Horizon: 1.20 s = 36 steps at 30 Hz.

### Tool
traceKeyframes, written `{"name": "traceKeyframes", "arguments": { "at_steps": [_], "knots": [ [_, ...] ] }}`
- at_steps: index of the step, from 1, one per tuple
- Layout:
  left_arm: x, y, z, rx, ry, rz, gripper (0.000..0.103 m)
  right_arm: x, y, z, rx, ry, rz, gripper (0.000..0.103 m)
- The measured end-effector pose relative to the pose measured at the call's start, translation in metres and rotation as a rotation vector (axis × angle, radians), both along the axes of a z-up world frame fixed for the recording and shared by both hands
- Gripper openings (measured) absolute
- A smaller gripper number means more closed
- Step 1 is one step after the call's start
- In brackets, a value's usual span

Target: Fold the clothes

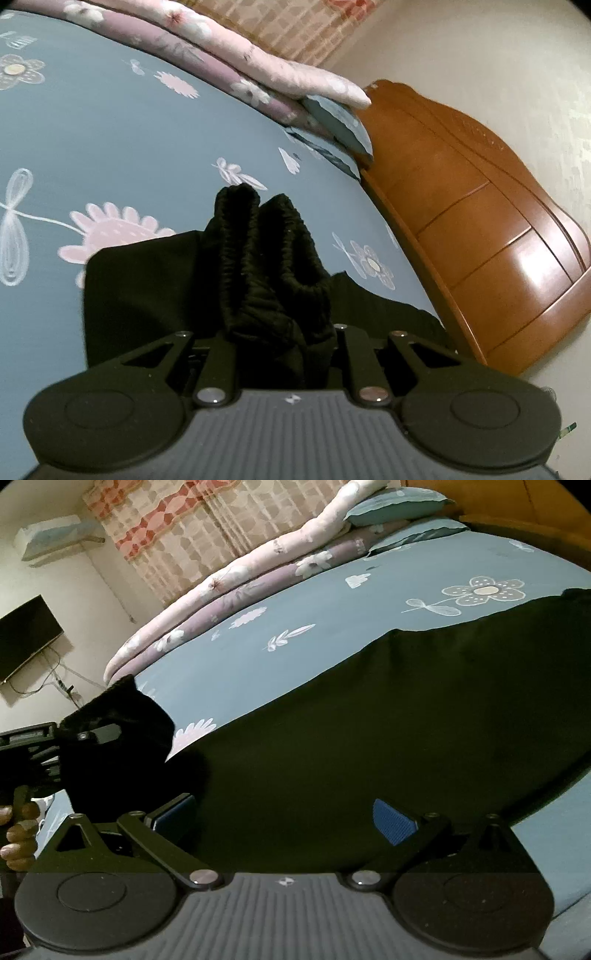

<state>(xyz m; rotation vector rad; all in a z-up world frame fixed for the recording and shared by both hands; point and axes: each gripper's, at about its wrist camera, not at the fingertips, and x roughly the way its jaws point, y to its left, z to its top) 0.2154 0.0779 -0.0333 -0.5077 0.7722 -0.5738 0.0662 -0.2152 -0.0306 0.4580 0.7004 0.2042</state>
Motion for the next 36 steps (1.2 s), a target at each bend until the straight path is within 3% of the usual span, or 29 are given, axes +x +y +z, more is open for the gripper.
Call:
{"name": "traceKeyframes", "arguments": {
  "at_steps": [18,20,24,26,29,36],
  "knots": [
    [0.011,-0.095,-0.028,0.256,0.011,-0.108,0.017,-0.005,-0.050,-0.018,0.069,0.014,-0.113,0.103],
    [0.010,-0.100,-0.030,0.278,0.013,-0.118,0.023,-0.005,-0.052,-0.018,0.070,0.015,-0.116,0.103],
    [0.008,-0.104,-0.030,0.281,0.003,-0.144,0.037,-0.005,-0.056,-0.020,0.072,0.016,-0.127,0.103],
    [0.006,-0.105,-0.028,0.266,-0.005,-0.167,0.049,-0.005,-0.057,-0.021,0.074,0.018,-0.133,0.103],
    [0.002,-0.105,-0.023,0.243,-0.024,-0.204,0.057,-0.006,-0.059,-0.022,0.078,0.021,-0.141,0.103],
    [-0.009,-0.075,-0.003,0.211,-0.085,-0.176,0.059,-0.005,-0.056,-0.020,0.068,0.014,-0.132,0.103]
  ]
}}
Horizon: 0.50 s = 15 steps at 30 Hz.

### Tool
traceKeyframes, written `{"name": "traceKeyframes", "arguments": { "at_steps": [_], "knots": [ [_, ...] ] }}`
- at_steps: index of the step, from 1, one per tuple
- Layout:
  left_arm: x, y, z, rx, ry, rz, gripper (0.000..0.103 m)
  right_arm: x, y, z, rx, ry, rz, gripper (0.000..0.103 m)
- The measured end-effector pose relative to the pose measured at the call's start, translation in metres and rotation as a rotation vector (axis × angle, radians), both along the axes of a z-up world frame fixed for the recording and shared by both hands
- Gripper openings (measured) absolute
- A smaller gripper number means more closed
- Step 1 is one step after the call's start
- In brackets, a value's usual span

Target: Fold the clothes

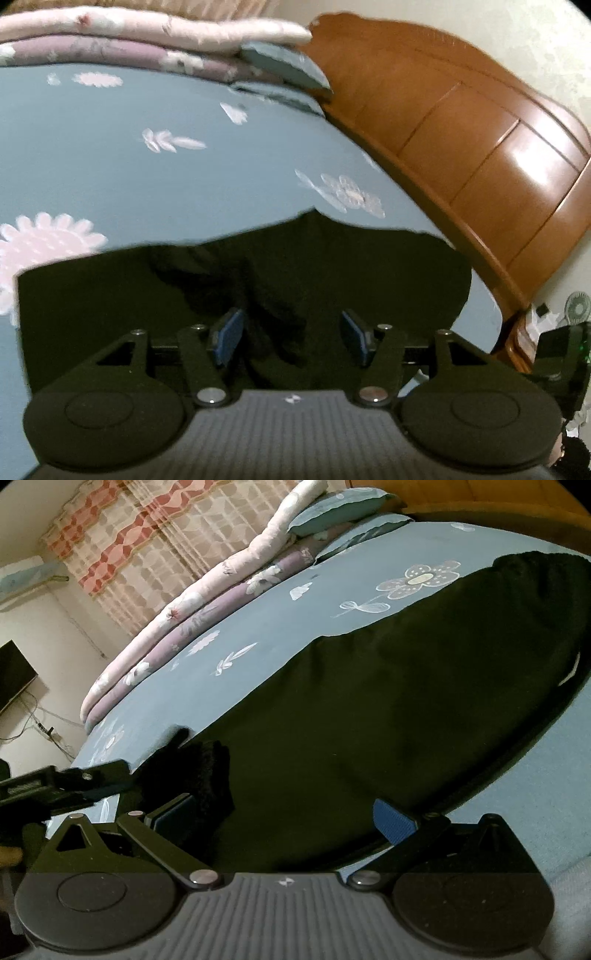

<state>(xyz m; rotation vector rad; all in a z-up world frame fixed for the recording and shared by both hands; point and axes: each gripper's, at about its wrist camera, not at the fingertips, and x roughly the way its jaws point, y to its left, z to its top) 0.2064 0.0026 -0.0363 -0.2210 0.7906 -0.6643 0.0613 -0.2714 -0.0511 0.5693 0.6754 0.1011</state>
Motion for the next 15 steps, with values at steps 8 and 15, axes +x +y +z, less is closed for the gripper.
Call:
{"name": "traceKeyframes", "arguments": {
  "at_steps": [8,15],
  "knots": [
    [-0.022,0.051,-0.017,0.152,-0.050,0.055,0.059,0.005,0.015,0.003,-0.010,-0.036,0.066,0.103],
    [-0.074,0.052,-0.039,0.301,-0.217,-0.008,0.058,0.007,0.030,0.005,-0.036,-0.025,0.107,0.103]
  ]
}}
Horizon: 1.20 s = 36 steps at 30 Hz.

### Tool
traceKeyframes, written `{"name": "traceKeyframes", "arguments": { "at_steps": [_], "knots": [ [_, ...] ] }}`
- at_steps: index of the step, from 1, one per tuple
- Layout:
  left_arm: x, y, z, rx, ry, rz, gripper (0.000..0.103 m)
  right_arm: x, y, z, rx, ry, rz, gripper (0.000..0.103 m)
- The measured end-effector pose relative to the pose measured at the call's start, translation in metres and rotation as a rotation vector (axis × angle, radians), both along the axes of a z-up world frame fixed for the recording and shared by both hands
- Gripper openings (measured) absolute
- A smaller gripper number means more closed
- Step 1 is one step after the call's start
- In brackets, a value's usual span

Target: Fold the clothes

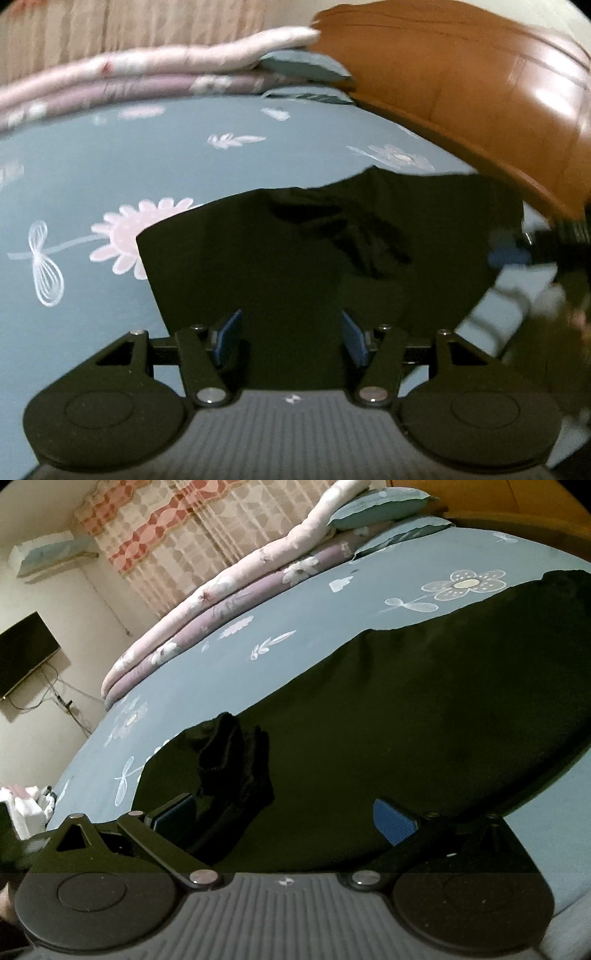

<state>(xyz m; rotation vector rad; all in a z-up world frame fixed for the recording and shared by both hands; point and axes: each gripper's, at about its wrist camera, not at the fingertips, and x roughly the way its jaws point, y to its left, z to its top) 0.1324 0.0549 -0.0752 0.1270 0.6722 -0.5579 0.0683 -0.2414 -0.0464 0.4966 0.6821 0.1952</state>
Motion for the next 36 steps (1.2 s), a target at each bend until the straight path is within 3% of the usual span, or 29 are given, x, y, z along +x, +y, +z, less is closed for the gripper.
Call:
{"name": "traceKeyframes", "arguments": {
  "at_steps": [5,8,13,22,30,36],
  "knots": [
    [-0.044,-0.016,-0.002,0.176,-0.191,-0.089,0.058,0.001,0.004,-0.002,-0.008,0.010,0.009,0.103],
    [-0.057,-0.027,-0.003,0.251,-0.251,-0.135,0.053,0.004,0.006,-0.005,-0.007,0.018,0.017,0.103],
    [-0.055,-0.046,-0.004,0.304,-0.283,-0.211,0.053,0.003,0.007,-0.006,-0.003,0.023,0.025,0.103],
    [-0.043,-0.066,-0.024,0.462,-0.295,-0.256,0.050,0.002,0.004,-0.004,0.000,0.017,0.027,0.103],
    [-0.053,-0.031,-0.029,0.559,-0.316,-0.186,0.051,0.004,0.005,-0.006,0.000,0.019,0.030,0.103],
    [-0.055,-0.014,-0.030,0.576,-0.317,-0.124,0.054,0.007,0.011,-0.007,-0.007,0.025,0.044,0.103]
  ]
}}
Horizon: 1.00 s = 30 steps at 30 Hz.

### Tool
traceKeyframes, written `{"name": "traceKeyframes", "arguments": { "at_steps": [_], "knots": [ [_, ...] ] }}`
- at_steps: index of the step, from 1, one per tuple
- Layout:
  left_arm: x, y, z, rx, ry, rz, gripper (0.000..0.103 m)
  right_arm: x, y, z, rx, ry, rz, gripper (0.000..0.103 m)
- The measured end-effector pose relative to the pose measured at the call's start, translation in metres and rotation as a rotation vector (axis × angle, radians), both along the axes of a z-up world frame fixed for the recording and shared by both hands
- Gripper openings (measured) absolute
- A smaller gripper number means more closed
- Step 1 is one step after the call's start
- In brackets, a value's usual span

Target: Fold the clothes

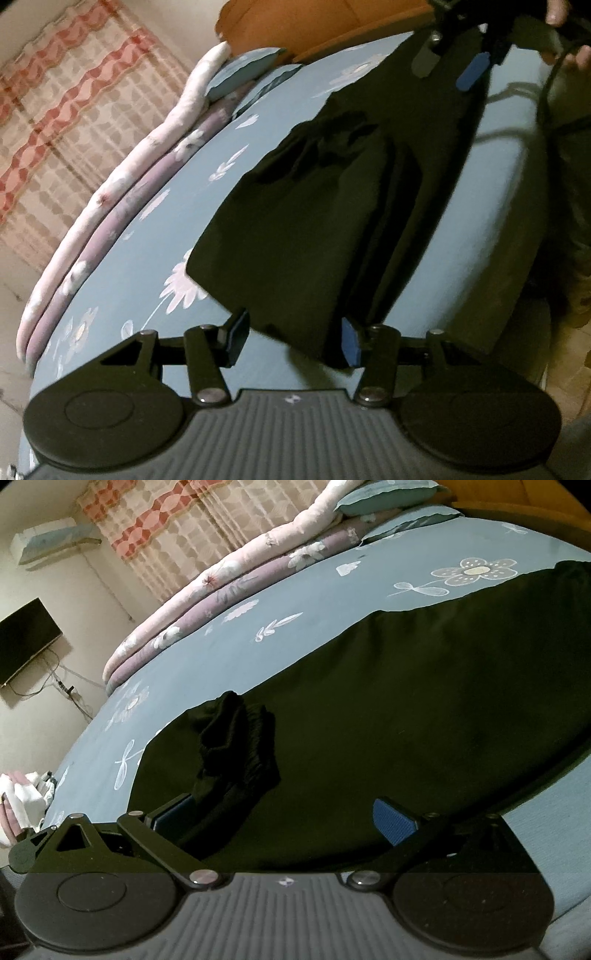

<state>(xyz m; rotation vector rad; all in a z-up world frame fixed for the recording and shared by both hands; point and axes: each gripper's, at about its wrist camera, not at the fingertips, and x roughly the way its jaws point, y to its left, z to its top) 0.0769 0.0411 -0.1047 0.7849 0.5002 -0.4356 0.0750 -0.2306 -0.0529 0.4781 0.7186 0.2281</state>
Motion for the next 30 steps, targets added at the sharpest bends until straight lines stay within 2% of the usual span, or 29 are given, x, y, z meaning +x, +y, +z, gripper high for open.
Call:
{"name": "traceKeyframes", "arguments": {
  "at_steps": [7,11,13,15,17,20,23,25,27,30],
  "knots": [
    [-0.002,0.016,0.004,-0.043,0.011,0.044,0.056,0.010,0.008,0.008,0.022,-0.014,0.052,0.103],
    [-0.003,0.017,0.003,-0.051,0.007,0.040,0.056,0.030,0.018,0.016,0.043,-0.058,0.107,0.101],
    [-0.003,0.020,0.003,-0.072,0.016,0.048,0.056,0.047,0.025,0.019,0.036,-0.077,0.133,0.090],
    [-0.003,0.021,0.003,-0.081,0.016,0.053,0.056,0.063,0.035,0.019,0.018,-0.084,0.161,0.087],
    [-0.004,0.021,0.002,-0.084,0.012,0.057,0.056,0.073,0.047,0.019,-0.012,-0.096,0.190,0.080],
    [-0.004,0.023,0.002,-0.105,0.017,0.068,0.056,0.073,0.076,0.020,-0.160,-0.154,0.251,0.070],
    [-0.004,0.026,0.002,-0.128,0.026,0.075,0.056,0.070,0.098,0.012,-0.300,-0.146,0.274,0.061],
    [-0.003,0.027,0.002,-0.138,0.030,0.077,0.056,0.068,0.102,0.006,-0.365,-0.146,0.269,0.043],
    [-0.003,0.027,0.002,-0.145,0.033,0.079,0.056,0.066,0.102,0.006,-0.386,-0.147,0.264,0.025],
    [-0.003,0.028,0.002,-0.153,0.037,0.079,0.056,0.063,0.095,0.014,-0.362,-0.140,0.248,0.025]
  ]
}}
